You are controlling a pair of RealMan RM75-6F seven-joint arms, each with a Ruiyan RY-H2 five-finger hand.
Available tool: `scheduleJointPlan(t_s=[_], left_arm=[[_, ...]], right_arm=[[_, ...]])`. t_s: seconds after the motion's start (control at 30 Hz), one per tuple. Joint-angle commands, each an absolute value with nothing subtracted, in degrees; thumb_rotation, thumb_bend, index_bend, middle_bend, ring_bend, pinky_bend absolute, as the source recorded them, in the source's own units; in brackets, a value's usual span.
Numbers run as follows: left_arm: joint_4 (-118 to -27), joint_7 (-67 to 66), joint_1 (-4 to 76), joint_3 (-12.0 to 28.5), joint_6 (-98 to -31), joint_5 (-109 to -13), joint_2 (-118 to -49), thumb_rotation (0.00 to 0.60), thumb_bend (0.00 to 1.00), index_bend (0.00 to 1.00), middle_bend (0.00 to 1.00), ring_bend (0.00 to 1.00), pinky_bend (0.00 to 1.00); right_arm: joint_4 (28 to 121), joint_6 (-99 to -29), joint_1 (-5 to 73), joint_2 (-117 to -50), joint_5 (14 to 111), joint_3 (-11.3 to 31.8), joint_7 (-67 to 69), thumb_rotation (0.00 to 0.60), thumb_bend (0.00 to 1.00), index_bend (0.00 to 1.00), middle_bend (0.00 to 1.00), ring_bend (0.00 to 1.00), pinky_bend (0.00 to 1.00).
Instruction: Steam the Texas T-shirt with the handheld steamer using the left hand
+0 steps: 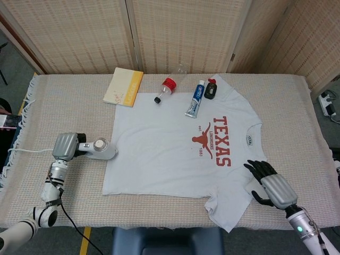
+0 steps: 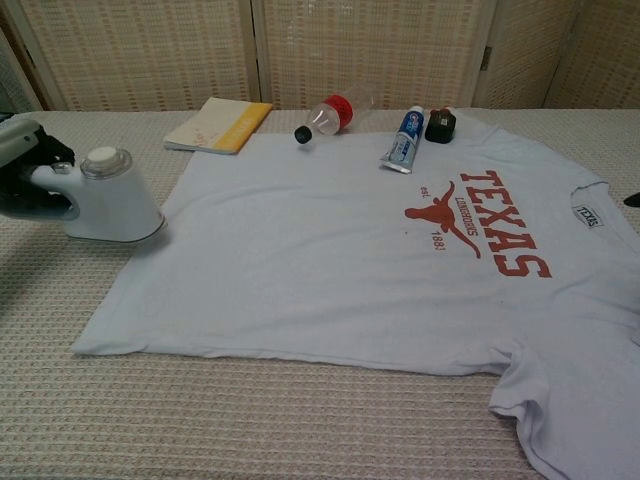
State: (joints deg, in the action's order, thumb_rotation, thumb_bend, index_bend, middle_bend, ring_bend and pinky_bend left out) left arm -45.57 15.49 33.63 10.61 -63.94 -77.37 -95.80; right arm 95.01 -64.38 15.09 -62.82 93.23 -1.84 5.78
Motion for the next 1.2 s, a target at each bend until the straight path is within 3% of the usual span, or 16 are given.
scheduleJointPlan(t_s=[0.03, 0.07, 0.2, 0.57, 1.2], left_arm=[[-48.74, 17.42, 33.36, 10.04, -67.78, -80.4, -93.72, 0.6, 0.37, 0.91, 1.0, 0.87, 0.75], [-49.9, 17.25, 33.4, 9.99, -68.39, -80.86, -93.23, 0.6, 0.37, 0.91, 1.0, 0.87, 0.75], [-55.6, 15.62, 33.85, 9.89, -70.28, -82.56, -91.39, 0.6, 0.37, 0.91, 1.0, 0.87, 0.75], [-66.93, 7.37, 38.22, 9.24, -67.95, -85.65, -92.06, 0.6, 0.37, 0.91, 1.0, 0.87, 0.75], [-58.87, 0.63, 43.24, 9.76, -63.11, -83.66, -103.62, 0.6, 0.37, 0.91, 1.0, 0.87, 0.75]], right_arm=[[93.65, -58.37, 20.26, -64.85, 94.84, -2.05, 9.62, 0.291, 0.84, 0.0, 0.0, 0.0, 0.0], [93.33, -57.24, 21.25, -65.32, 95.1, -2.02, 10.16, 0.252, 0.87, 0.0, 0.0, 0.0, 0.0], [91.77, -53.09, 25.21, -67.55, 96.12, -1.92, 12.22, 0.208, 0.92, 0.0, 0.0, 0.0, 0.0], [87.63, -49.3, 29.57, -73.44, 96.8, -3.2, 8.48, 0.203, 0.96, 0.0, 0.0, 0.0, 0.0], [80.86, -52.02, 29.16, -79.35, 95.95, -5.69, 1.34, 0.204, 0.96, 0.0, 0.01, 0.0, 0.0]])
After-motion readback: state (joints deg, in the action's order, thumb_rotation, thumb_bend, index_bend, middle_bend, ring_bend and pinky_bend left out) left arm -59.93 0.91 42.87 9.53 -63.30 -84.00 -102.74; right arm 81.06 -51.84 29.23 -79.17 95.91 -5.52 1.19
